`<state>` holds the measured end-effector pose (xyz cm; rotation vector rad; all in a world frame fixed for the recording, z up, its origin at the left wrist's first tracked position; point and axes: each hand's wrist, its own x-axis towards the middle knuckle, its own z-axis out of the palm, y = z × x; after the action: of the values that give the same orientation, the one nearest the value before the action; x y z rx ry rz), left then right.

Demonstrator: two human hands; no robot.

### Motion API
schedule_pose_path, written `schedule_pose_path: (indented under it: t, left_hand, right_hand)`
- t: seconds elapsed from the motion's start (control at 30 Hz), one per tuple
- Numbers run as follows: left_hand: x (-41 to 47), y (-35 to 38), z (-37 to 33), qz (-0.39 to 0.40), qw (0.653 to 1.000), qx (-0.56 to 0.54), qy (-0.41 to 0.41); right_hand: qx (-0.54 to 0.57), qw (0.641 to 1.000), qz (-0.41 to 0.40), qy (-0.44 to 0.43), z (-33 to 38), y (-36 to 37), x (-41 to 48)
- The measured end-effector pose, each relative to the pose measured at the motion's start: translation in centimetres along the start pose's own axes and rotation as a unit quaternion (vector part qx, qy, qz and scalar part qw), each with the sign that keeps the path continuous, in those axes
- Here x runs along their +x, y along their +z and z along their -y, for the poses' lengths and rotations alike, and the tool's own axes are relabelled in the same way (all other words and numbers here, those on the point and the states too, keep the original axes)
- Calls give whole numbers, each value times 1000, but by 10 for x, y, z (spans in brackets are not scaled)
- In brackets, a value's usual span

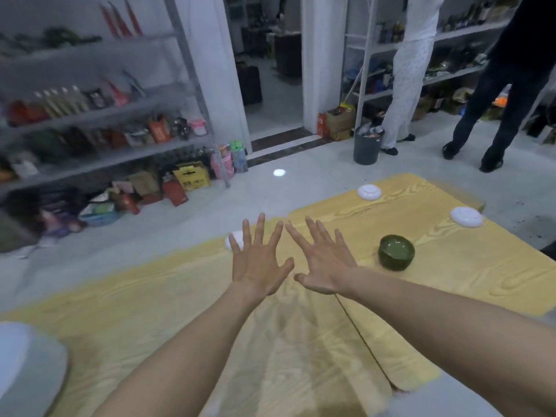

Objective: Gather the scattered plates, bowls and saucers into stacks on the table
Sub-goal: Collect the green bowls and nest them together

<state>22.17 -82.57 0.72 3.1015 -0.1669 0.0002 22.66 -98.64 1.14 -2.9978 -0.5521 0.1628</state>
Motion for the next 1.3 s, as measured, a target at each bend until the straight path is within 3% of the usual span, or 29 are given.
schedule_pose_path:
  t: [0.27, 0.53, 0.6, 0.67, 0.73, 0.8, 0.87, 0.97, 1.03, 1.17, 1.3]
  left_hand:
    - [-184, -9, 163, -1, 994, -14, -113]
    - [-348, 23, 298, 43, 958, -73, -272]
    - [-382, 37, 318, 48, 936, -104, -332]
    - [-411, 55, 336, 66, 898, -152, -407]
    - [-431, 79, 354, 93, 839, -223, -487]
    - [-443, 101, 368, 98, 758, -327, -556]
    - [-447, 120, 375, 85, 692, -420, -582]
    - [-445, 148, 384, 44, 620, -501, -602]
    - [-441, 159, 390, 35, 609, -512, -605]
    - [-435, 164, 395, 41, 653, -463, -598]
    - [-438, 168, 400, 34, 639, -467, -611]
  right_hand:
    - [15, 995, 26, -98, 220, 27, -53]
    - [48, 975, 128, -174, 409, 96, -116]
    - [102, 970, 173, -139, 444, 117, -132]
    - [213, 946, 239, -52, 472, 139, -147]
    - [337, 891, 297, 57, 495, 162, -157]
    - [432, 827, 333, 141, 513, 184, -161]
    - [494, 770, 358, 188, 525, 205, -164]
    - [543, 721, 368, 222, 540, 231, -162]
    - [567, 704, 350, 246, 546, 241, -156]
    - [575, 694, 325, 288, 555, 259, -143]
    - [558, 701, 332, 295, 558, 265, -137]
